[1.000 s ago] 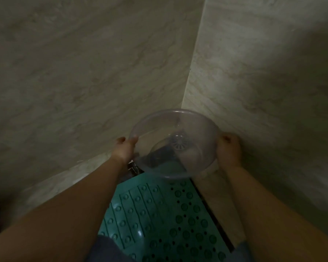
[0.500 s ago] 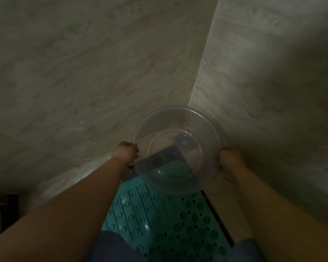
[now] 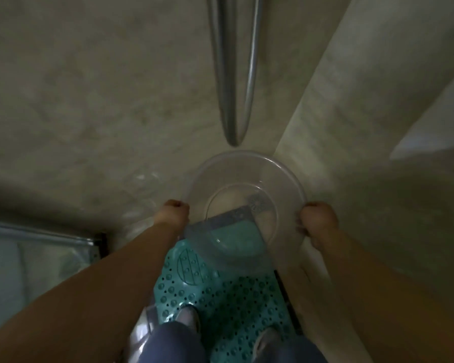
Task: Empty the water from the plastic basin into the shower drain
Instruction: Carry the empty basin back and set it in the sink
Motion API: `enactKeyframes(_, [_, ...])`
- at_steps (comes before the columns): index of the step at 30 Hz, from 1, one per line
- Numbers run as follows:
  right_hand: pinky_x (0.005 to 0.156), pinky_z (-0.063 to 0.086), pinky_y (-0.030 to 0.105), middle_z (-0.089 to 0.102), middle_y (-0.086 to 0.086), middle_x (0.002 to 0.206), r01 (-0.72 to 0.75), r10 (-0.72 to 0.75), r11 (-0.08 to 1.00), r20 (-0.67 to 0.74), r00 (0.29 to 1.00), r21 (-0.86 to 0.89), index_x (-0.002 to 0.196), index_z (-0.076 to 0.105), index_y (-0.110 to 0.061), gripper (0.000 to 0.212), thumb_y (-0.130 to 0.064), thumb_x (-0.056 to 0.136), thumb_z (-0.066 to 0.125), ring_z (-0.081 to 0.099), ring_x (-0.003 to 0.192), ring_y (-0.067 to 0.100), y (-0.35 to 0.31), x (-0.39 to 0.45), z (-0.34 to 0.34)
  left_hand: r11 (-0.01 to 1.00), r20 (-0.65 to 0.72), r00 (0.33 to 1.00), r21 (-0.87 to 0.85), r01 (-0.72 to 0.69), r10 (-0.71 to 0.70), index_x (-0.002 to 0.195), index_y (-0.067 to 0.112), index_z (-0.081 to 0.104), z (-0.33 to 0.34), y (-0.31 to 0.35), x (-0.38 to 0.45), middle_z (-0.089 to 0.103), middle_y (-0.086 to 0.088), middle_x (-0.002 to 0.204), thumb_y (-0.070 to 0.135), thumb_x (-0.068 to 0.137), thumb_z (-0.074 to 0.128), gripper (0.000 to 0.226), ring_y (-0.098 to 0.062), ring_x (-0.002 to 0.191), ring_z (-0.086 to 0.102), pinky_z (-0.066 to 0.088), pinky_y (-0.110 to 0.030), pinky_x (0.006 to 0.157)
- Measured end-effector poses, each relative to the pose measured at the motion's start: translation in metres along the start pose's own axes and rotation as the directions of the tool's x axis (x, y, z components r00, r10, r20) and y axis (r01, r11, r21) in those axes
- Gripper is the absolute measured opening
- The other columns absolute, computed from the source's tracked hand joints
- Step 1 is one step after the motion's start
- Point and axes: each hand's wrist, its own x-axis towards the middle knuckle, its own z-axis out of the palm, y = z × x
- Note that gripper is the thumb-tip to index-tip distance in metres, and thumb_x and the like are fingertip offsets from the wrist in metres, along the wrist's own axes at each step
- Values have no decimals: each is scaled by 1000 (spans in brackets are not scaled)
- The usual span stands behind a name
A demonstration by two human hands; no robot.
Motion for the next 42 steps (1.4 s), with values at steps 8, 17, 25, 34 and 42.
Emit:
enactKeyframes(8, [88, 56, 56, 67, 31, 108, 54, -44, 980, 54, 998, -191, 100, 68, 6, 22, -2, 87, 51, 68, 95, 42, -84, -120, -61, 992, -23, 999, -118, 42, -45, 79, 13, 55, -83, 39, -131, 64, -18, 89, 16, 94, 51, 16, -28, 63, 62, 50, -28, 53])
enactKeyframes(17, [77, 57, 46, 70, 31, 95, 191, -86, 901, 270, 959, -390, 103, 68, 14, 31, -2, 78, 58, 71, 93, 43, -63, -173, -68, 970, -107, 981, -199, 138, -162, 71, 12, 49, -109, -27, -253, 53, -14, 71, 1, 93, 45, 26, -25, 58, 53, 42, -26, 55])
enactKeyframes(25, [79, 55, 48, 64, 22, 94, 340, -137, 855, 461, 877, -392, 98, 67, 8, 26, 4, 83, 46, 64, 86, 33, -64, -250, -57, 883, -208, 950, -454, 117, -233, 71, 9, 48, -148, -81, -362, 47, -13, 66, -6, 93, 48, 26, -20, 52, 46, 41, -20, 44])
enactKeyframes(34, [29, 45, 18, 56, 9, 65, 409, -143, 847, 596, 790, -339, 71, 56, -9, 30, 7, 90, 40, 50, 52, 20, -59, -359, -45, 817, -261, 926, -571, 79, -272, 73, 8, 50, -198, -146, -443, 54, -14, 75, 3, 93, 54, 21, -25, 60, 53, 53, -31, 53])
enactKeyframes(42, [27, 41, 17, 52, 12, 62, 613, 7, 605, 773, 634, -508, 71, 52, -3, 29, 10, 91, 35, 48, 51, 20, -5, -447, -8, 687, -311, 823, -716, 127, -476, 78, 5, 53, -200, -257, -535, 59, -20, 91, 0, 91, 53, 14, -29, 66, 58, 53, -35, 57])
